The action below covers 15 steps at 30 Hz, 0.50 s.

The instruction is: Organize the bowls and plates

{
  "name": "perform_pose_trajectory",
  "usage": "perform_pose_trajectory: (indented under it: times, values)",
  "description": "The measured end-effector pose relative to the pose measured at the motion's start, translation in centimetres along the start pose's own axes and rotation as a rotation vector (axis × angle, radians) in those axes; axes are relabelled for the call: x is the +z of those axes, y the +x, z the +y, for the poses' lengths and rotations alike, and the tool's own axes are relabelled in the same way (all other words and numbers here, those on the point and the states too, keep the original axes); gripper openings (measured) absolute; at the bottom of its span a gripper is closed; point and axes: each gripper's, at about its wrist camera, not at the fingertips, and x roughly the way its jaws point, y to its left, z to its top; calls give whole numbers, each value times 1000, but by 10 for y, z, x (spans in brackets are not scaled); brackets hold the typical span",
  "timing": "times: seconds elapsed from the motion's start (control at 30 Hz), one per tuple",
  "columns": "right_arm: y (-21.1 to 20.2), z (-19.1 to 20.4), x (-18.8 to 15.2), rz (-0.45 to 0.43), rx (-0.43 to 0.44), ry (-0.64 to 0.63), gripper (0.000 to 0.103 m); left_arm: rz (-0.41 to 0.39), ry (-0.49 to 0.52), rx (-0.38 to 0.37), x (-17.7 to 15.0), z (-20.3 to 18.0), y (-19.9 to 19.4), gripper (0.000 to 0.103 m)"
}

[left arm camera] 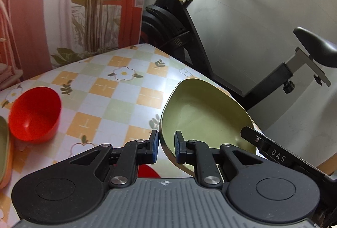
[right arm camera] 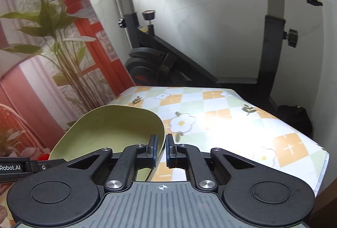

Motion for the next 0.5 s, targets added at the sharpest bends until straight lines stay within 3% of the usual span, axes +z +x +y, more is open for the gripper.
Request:
perform_pose_trajectory:
  times: [0.5]
  values:
    - [-8, 156, -6, 42, 288, -185, 7, -102, -163, 196, -14, 106, -107, 17]
